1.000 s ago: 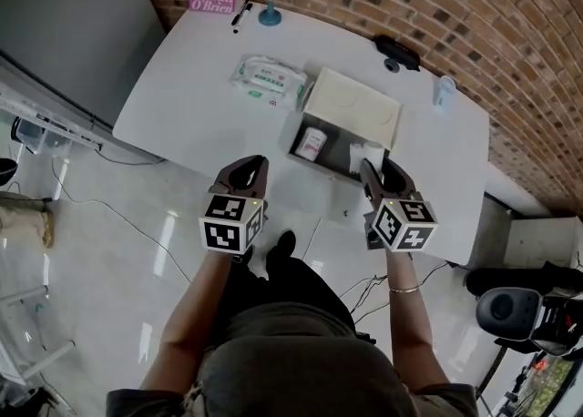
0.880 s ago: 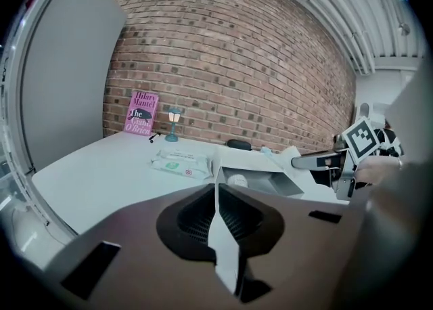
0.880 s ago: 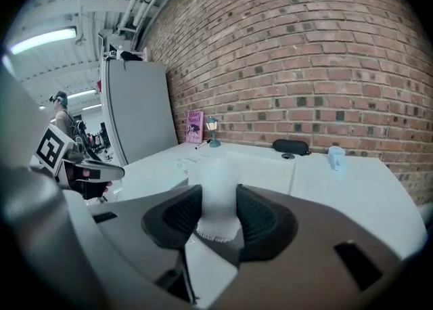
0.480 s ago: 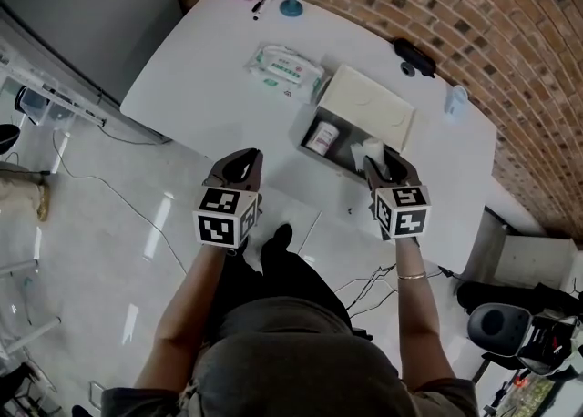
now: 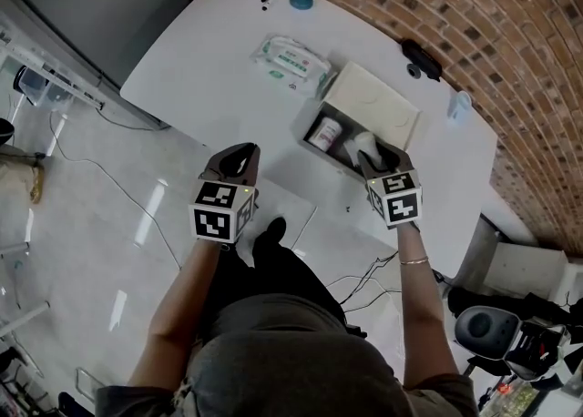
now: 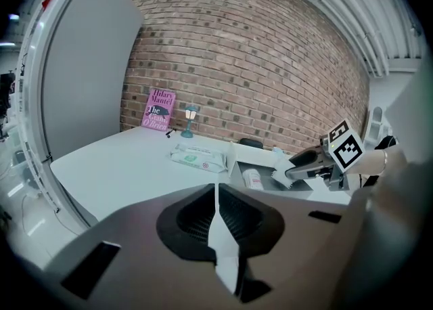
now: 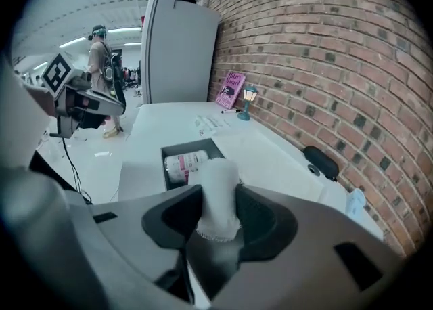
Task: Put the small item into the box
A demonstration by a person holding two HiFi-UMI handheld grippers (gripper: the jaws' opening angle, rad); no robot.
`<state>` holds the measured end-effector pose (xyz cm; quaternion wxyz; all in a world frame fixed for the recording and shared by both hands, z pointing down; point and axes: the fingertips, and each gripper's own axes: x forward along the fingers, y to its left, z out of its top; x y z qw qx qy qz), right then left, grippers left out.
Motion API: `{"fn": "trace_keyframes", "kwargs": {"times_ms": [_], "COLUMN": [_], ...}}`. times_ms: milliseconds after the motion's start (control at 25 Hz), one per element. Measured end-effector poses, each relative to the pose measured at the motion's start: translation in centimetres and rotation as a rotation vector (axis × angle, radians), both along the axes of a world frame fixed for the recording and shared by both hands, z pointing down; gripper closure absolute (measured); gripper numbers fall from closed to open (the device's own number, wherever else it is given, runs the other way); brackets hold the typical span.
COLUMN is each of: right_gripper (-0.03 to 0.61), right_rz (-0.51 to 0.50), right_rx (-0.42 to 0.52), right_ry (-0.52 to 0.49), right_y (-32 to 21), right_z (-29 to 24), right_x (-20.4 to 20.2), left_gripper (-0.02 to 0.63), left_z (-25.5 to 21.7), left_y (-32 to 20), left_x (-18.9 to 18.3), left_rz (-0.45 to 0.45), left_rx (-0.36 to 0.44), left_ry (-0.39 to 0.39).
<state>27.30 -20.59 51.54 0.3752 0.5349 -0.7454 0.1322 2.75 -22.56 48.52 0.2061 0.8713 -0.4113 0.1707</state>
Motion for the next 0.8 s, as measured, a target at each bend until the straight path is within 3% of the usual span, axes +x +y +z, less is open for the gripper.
{"fn": "trace_keyframes", "kwargs": {"times_ms": [520, 800], "right_gripper": [0.417, 0.417], "right_rz": [-0.173, -0.213], "right_rx": [-0.104, -0.145], "right_ry": [0.193, 0.226], "right_y": [-0.6, -0.6], "right_z": [2.9, 4.3], "right_x": [-0.3, 0.2], "left_gripper": [0.580, 0.580], "left_z": [0.4, 0.5], "left_y": [-0.1, 0.1], "left_x": [-0.3, -0.3], "left_rz": [-0.026, -0.034], "left_rx": [-0.008, -0.010], "left_ry": [-0.001, -0.005]}}
